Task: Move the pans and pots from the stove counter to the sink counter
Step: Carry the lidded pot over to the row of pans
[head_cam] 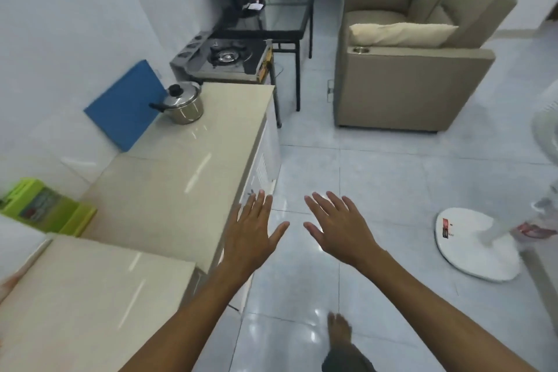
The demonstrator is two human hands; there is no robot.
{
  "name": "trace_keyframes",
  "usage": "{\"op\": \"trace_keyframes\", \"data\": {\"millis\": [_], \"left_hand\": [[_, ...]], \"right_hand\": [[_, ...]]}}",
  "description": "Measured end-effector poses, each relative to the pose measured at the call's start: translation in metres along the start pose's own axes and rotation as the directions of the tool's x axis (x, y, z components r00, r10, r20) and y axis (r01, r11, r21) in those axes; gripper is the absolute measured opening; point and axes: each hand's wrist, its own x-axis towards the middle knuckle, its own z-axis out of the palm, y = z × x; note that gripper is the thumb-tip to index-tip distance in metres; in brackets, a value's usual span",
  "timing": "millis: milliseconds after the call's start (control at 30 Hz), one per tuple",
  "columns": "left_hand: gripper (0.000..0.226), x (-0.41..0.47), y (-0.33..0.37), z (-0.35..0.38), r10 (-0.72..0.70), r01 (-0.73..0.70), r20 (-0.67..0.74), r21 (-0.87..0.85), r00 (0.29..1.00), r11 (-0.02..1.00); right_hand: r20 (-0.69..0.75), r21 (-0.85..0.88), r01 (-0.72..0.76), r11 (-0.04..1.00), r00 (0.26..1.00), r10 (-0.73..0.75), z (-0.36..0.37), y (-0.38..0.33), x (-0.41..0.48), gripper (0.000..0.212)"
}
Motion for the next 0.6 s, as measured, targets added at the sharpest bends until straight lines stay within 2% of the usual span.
{"op": "trace_keyframes", "data": {"millis": [233, 467, 600], "left_hand": [[0.078, 0.116, -0.022, -0.013, -0.213, 0.213, -0.057, -0.012, 0.975, 0.977], [0.073, 0.212, -0.115, 0.002, -0.412, 0.416, -0.132, 0.004, 0.902, 0.91], [0.081, 0.27, -0.184, 0.008, -0.514, 0.515, -0.077, 0.002, 0.855, 0.857]], "right_hand": [[0.093, 0.027, 0.155, 0.988, 0.983, -0.157, -0.01, 0.057, 0.159, 0.066], [0.107, 0.07, 0.351, 0.934, 0.928, -0.357, 0.025, 0.033, 0.334, 0.062], [0.154, 0.078, 0.397, 0.914, 0.901, -0.405, 0.042, 0.011, 0.434, 0.061]]}}
